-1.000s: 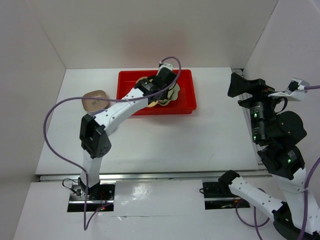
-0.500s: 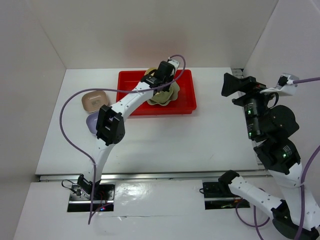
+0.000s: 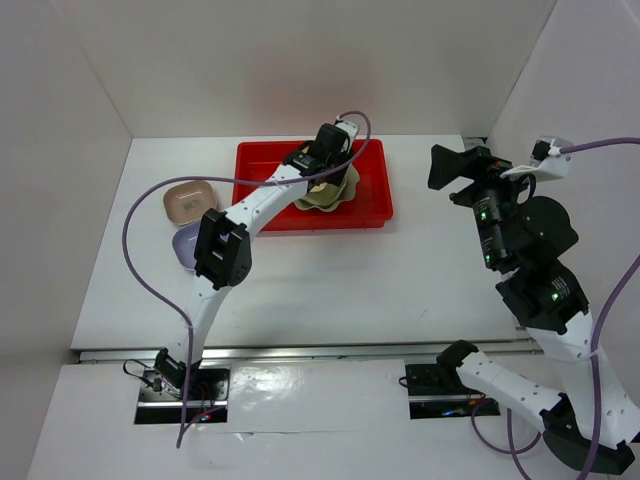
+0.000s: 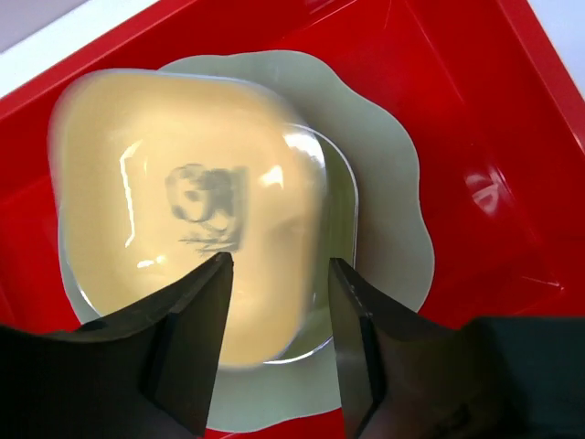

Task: Place the plates into the plastic bin on the countertop

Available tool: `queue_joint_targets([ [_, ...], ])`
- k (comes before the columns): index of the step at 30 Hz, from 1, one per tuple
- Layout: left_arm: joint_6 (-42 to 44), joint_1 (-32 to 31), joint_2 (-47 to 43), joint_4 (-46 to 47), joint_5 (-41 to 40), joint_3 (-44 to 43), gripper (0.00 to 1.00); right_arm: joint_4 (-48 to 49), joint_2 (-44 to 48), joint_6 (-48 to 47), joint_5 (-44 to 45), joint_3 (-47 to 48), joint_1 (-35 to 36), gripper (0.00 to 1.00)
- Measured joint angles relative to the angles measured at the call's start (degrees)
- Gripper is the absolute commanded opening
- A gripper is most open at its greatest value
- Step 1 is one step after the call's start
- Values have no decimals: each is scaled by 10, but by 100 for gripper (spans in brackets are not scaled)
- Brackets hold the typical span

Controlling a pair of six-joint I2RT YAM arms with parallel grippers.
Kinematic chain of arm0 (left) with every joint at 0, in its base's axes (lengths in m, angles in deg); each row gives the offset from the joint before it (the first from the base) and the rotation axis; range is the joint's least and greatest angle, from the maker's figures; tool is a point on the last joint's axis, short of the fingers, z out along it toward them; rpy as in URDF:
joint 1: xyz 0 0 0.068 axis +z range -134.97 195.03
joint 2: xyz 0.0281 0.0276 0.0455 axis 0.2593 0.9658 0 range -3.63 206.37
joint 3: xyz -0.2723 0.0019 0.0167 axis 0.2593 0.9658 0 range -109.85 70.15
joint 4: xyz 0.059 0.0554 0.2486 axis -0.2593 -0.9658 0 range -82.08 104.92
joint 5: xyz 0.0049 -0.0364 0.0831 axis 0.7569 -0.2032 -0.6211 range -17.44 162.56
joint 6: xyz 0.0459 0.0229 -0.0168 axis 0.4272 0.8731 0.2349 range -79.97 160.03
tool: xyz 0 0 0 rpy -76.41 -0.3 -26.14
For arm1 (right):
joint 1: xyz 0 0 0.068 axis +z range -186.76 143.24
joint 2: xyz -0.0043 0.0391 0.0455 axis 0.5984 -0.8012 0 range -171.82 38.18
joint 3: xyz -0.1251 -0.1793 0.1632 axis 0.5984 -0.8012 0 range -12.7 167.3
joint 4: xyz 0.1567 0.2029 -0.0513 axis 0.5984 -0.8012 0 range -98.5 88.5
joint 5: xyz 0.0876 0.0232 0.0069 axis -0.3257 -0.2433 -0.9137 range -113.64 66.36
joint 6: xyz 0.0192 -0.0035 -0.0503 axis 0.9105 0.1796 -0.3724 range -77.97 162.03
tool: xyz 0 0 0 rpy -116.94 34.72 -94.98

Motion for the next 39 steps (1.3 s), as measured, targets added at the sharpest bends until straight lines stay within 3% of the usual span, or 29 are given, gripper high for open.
queue_joint_targets([
  [3,-14,1,2,0,0,1,63,0,-2,0,-3,0,0,100],
  [4,-15,1,1,0,0,1,67,0,-4,0,-3,1,0,100],
  [5,-18,1,0,1,0,2,80,0,-6,0,-4,2,0,100],
  [6,-22,1,-1,0,1,3,100,0,-8,0,-5,3,0,100],
  [12,-47,3,-69,-6,-12,44,100,-1,-16,0,-12,3,0,100],
  [18,-115,33,-276,-44,-100,124,100,0,-32,-3,-40,3,0,100],
  [21,-182,121,-393,-72,-110,186,100,6,-56,-10,-80,-3,0,100],
  [24,-232,254,-489,-102,-108,294,100,13,-78,-21,-140,-28,0,100],
  [28,-262,389,-546,-147,-73,450,100,13,-112,-32,-214,-64,0,100],
  [33,-272,466,-548,-186,2,593,100,19,-115,-35,-272,-89,0,100],
  [39,-283,495,-538,-146,66,676,100,35,-106,-35,-303,-93,0,100],
])
